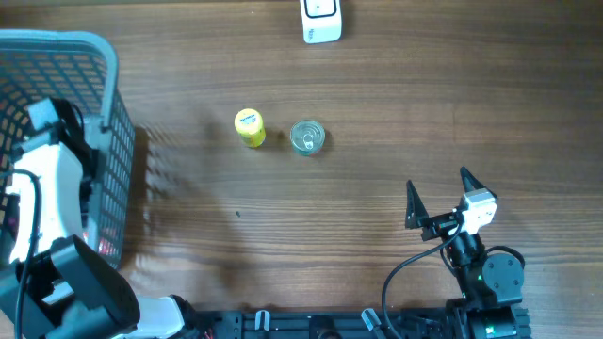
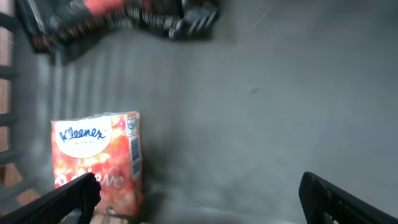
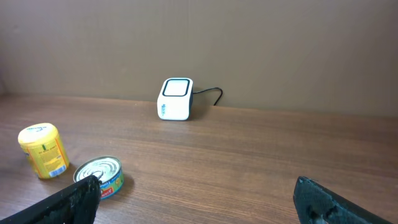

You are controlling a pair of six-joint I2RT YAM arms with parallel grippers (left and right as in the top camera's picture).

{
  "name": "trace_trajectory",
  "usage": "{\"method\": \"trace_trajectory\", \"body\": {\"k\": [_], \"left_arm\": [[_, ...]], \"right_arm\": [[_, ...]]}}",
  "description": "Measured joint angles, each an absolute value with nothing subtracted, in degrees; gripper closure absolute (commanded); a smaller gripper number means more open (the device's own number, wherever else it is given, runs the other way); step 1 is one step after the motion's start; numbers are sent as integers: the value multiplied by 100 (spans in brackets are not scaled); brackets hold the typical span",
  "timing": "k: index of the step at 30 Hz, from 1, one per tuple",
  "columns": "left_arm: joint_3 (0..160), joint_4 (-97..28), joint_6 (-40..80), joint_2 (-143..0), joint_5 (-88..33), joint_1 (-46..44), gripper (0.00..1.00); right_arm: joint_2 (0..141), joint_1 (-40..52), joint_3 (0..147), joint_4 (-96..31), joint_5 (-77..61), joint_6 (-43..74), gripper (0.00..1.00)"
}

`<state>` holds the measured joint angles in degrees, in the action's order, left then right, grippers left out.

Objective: Scan the item barcode
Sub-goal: 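Reach the left gripper into the basket and grasp the Kleenex pack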

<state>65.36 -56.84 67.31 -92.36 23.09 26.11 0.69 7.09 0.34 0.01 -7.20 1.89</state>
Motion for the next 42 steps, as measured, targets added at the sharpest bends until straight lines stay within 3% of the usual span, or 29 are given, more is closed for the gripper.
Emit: {"method": "trace_trajectory", "body": {"k": [14, 31, 42], "left_arm": [[5970, -5135, 6121, -9148, 2259, 2740, 0], [5959, -5168, 5402, -8208, 1673, 4257, 0], [5959, -5225, 4915, -8208, 1055, 4390, 0]], "right_arm": [[69, 709, 36, 1, -720, 189, 0], [69, 709, 36, 1, -720, 189, 0], [69, 709, 36, 1, -720, 189, 0]]}}
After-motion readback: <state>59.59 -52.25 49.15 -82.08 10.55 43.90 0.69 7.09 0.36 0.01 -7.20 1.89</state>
